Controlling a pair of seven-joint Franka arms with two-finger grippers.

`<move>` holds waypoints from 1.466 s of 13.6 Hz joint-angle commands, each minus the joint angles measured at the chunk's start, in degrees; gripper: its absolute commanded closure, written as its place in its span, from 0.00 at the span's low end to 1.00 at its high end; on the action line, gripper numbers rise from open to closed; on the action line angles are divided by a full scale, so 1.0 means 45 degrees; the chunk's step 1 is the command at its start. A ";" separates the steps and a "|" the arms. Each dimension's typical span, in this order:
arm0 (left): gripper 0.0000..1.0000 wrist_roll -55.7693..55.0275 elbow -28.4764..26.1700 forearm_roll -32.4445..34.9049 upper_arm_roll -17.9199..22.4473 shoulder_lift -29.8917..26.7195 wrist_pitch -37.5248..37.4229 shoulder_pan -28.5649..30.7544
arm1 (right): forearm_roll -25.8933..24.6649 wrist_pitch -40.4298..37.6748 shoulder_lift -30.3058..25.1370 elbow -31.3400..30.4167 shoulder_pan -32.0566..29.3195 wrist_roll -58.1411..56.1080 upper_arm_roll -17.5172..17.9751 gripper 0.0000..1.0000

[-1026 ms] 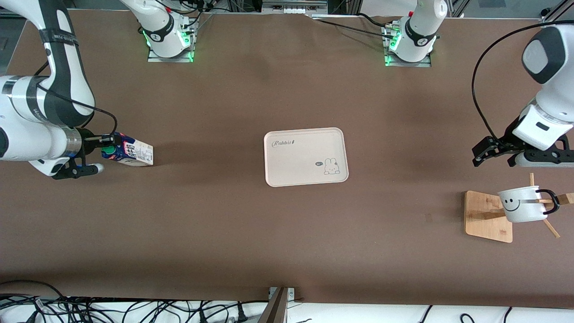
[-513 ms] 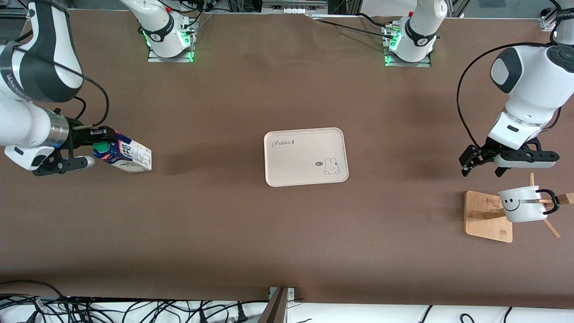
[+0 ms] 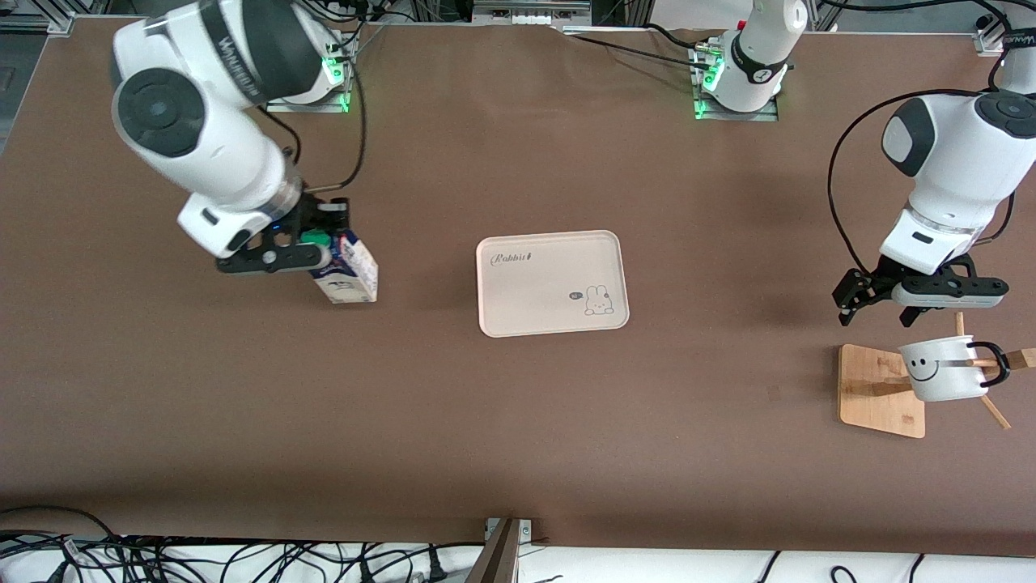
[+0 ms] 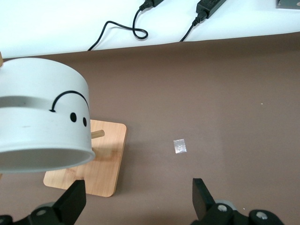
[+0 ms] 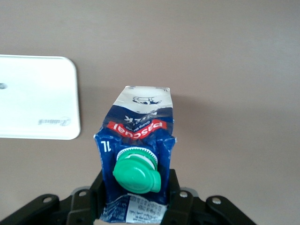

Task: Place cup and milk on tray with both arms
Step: 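Carry the milk carton to the tray while the left gripper reaches the mug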

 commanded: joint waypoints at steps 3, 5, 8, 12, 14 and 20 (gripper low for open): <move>0.00 0.0098 0.0971 0.0895 0.0122 0.0822 0.0491 0.0025 | 0.2182 0.0059 0.1098 0.1779 0.1260 0.0149 -0.0147 0.46; 0.00 0.0098 0.1265 0.1361 0.0103 0.1036 0.0511 0.0044 | 0.2241 0.0584 0.1703 0.2114 0.1671 0.0168 -0.0128 0.46; 0.12 0.0098 0.1578 0.1442 0.0122 0.1272 0.0530 0.0064 | 0.2222 0.0802 0.2972 0.3263 0.2219 0.0441 -0.0147 0.46; 0.12 0.0098 0.1618 0.1830 0.0512 0.1565 0.1116 0.0084 | 0.2222 0.1658 0.4048 0.4029 0.2630 0.1942 -0.0303 0.46; 0.11 0.0098 0.1618 0.2145 0.0552 0.1526 0.1116 0.0123 | 0.2222 0.1799 0.4497 0.4029 0.2883 0.2569 -0.0477 0.46; 0.00 0.0079 0.1482 0.2458 0.0552 0.1351 0.1136 0.0377 | 0.2241 0.1837 0.5163 0.3951 0.3762 0.3626 -0.1181 0.46</move>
